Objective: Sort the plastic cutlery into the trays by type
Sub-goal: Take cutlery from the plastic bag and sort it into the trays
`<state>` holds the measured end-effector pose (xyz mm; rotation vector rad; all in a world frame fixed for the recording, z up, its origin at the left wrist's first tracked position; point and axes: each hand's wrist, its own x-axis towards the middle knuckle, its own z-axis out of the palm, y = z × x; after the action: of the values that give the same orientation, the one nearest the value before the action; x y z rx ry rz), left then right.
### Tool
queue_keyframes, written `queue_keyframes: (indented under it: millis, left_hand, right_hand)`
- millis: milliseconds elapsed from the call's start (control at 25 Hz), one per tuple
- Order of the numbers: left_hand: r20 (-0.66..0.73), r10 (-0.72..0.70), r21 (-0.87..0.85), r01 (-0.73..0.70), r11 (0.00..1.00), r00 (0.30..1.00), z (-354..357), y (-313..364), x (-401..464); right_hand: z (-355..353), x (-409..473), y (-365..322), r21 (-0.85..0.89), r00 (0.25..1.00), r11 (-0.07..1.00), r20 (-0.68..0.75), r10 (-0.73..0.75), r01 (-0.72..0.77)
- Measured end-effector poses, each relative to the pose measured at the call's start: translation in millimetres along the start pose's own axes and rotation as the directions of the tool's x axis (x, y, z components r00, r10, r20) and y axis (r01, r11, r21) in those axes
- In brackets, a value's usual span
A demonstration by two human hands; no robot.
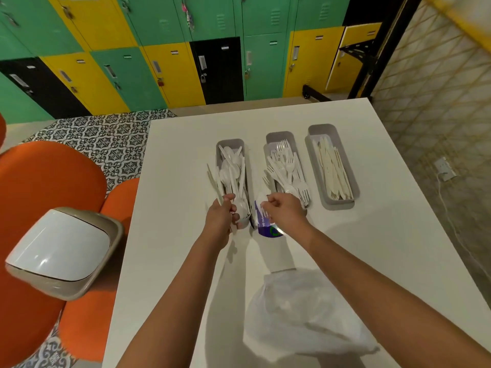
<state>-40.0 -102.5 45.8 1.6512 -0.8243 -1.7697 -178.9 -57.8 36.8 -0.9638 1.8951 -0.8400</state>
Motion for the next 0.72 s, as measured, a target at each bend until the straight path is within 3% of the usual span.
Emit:
queue_keyframes:
  millis: [200,440,720]
  left_hand:
    - [0.029,-0.136,-0.042,0.137,0.990,0.990,24,0,-11]
    - [0.059,-0.014,0.086,0.009,0.996,0.998,43,-9,-15]
    - [0.090,0.031,0.215,-0.050,0.975,0.995,43,-13,-3]
  right_hand:
    - [-45,9,28,-0.087,0.990,0.996,-0.138,0.018,-0.030]
    - [-64,25,38,-0.061,0.978,0.994,-0.195,0.078,-0.091]
    - [-72,73,9,0.003,0.985,0.995,-0.141,0.103,-0.104]
